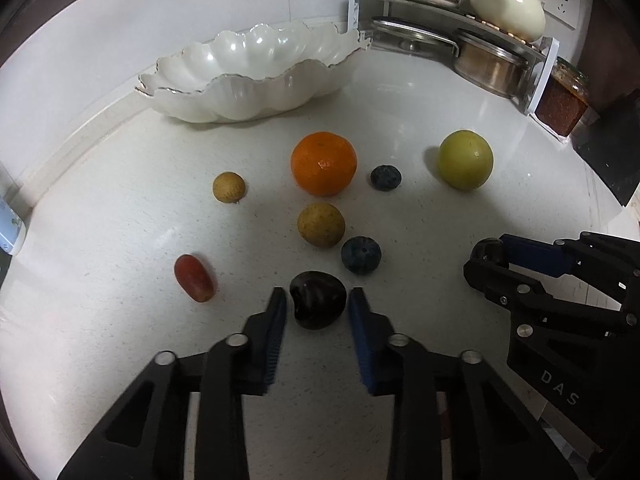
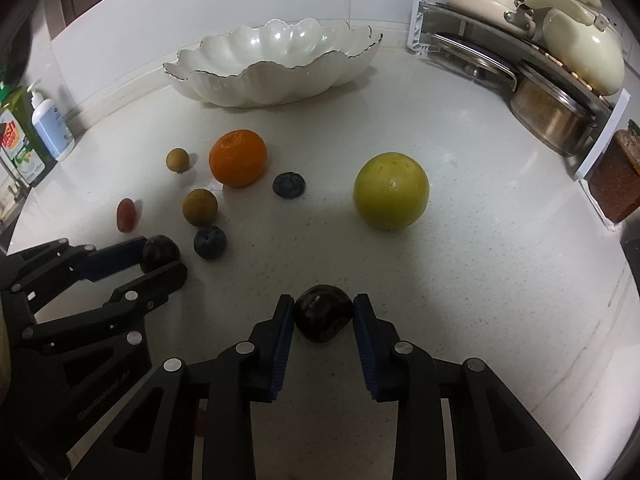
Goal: Organize fruits
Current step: 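Lower the left tool onto a dark plum while the right tool grasps another dark plum, then lift and carry both held dark plums over the white scalloped bowl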
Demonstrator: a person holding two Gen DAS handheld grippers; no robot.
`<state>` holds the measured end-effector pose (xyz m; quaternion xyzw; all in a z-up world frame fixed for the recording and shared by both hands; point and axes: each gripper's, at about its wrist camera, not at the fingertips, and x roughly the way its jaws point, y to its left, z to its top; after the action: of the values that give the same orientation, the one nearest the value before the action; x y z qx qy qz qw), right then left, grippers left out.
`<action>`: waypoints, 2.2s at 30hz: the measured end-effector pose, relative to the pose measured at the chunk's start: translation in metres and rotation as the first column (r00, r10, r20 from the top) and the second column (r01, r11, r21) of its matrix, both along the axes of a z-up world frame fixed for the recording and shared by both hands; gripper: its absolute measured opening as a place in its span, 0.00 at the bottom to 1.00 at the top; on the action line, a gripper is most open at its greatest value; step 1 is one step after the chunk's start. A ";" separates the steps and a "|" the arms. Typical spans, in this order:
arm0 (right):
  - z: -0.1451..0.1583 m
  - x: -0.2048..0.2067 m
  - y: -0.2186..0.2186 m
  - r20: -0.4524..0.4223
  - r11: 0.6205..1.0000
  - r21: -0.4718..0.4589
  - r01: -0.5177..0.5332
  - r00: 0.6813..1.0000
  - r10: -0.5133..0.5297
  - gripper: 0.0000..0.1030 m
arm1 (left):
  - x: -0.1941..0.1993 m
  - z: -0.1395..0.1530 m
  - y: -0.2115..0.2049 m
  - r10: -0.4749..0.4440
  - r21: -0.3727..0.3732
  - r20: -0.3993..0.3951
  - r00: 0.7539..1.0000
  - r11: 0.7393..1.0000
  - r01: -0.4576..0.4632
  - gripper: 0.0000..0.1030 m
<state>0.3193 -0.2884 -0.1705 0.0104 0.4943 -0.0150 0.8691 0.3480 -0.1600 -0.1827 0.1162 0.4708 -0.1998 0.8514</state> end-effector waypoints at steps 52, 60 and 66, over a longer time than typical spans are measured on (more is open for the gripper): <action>0.129 0.015 0.019 0.378 0.999 -0.022 -0.037 0.925 0.043 0.30 | 0.013 0.136 0.035 0.142 -0.141 0.323 0.936 0.985 -0.100 0.27; 0.142 0.036 0.018 0.402 0.999 -0.008 -0.041 0.915 0.041 0.30 | 0.032 0.150 0.039 0.160 -0.170 0.337 0.928 0.980 -0.108 0.27; 0.154 0.055 0.019 0.422 0.999 -0.006 -0.041 0.906 0.040 0.30 | 0.049 0.163 0.041 0.183 -0.183 0.352 0.918 0.975 -0.124 0.27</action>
<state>0.3745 -0.2694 -0.0165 0.0044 0.2947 0.0063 0.9555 0.3973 -0.1189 -0.0199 0.0466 0.2941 -0.1436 0.9438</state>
